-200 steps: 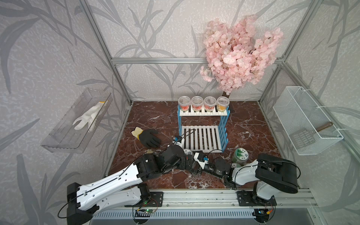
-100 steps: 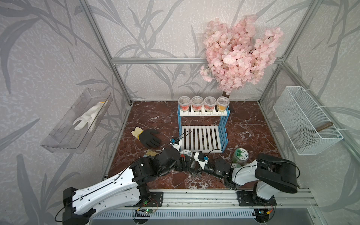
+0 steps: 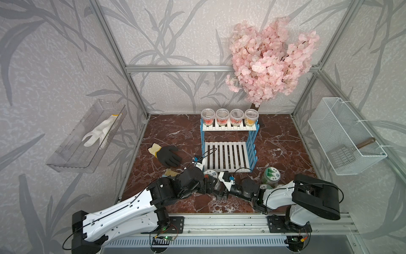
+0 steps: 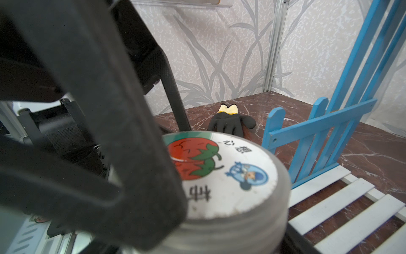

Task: Place the seed container on the shelf
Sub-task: Pick up the seed jar at the center of the board.

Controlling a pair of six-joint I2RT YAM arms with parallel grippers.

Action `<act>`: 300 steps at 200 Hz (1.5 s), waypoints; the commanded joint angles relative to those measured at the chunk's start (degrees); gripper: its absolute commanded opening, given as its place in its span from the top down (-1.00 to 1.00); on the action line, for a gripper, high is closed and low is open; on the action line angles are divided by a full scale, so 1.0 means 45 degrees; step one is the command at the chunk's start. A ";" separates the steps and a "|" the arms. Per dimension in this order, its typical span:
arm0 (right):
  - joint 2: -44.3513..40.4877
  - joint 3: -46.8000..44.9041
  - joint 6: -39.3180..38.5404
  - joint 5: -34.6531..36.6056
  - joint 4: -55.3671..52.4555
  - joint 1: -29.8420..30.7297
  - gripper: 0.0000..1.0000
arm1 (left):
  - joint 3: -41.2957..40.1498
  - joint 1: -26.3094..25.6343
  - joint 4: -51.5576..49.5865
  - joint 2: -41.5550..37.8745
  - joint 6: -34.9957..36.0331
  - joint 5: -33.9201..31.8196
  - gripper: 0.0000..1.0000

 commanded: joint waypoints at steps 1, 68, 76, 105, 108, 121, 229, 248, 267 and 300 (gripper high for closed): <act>-0.0275 0.0334 0.0072 0.0030 -0.0568 -0.0056 -0.69 | -0.0008 -0.0107 0.0922 -0.0037 0.0292 0.0239 -0.68; -0.0589 0.0392 0.0200 0.0108 -0.1008 -0.0091 -0.71 | -0.0065 -0.0103 0.0877 0.0104 0.0302 0.0267 -0.65; -0.0632 0.0419 0.0216 0.0101 -0.1145 -0.0082 -0.71 | -0.0100 -0.0107 0.0922 0.0069 0.0330 0.0305 -0.65; -0.0826 0.0543 0.0326 0.0049 -0.1748 -0.0140 -0.73 | -0.0149 -0.0113 0.1043 0.0057 0.0433 0.0392 -0.64; -0.0846 0.0562 0.0354 0.0049 -0.1827 -0.0140 -0.73 | -0.0145 -0.0107 0.1062 0.0080 0.0446 0.0405 -0.63; -0.0896 0.0626 0.0379 0.0049 -0.2028 -0.0150 -0.74 | -0.0167 -0.0091 0.1086 0.0157 0.0479 0.0476 -0.64; -0.1088 0.0802 0.0680 0.0107 -0.2486 -0.0303 -0.74 | -0.0247 -0.0099 0.1087 -0.0028 0.0585 0.0602 -0.63; -0.1096 0.0784 0.0726 0.0420 -0.2511 -0.0316 -0.72 | -0.0290 -0.0119 0.1033 -0.0043 0.0512 0.0405 -0.64; -0.1083 0.0767 0.0710 0.0944 -0.2633 -0.0327 -0.69 | -0.0384 -0.0090 0.0808 -0.0259 0.0226 -0.0329 -0.73; -0.1105 0.0649 0.0708 0.1769 -0.3051 -0.0513 -0.67 | -0.0733 -0.0092 0.0267 -0.1304 -0.0299 -0.2023 -0.92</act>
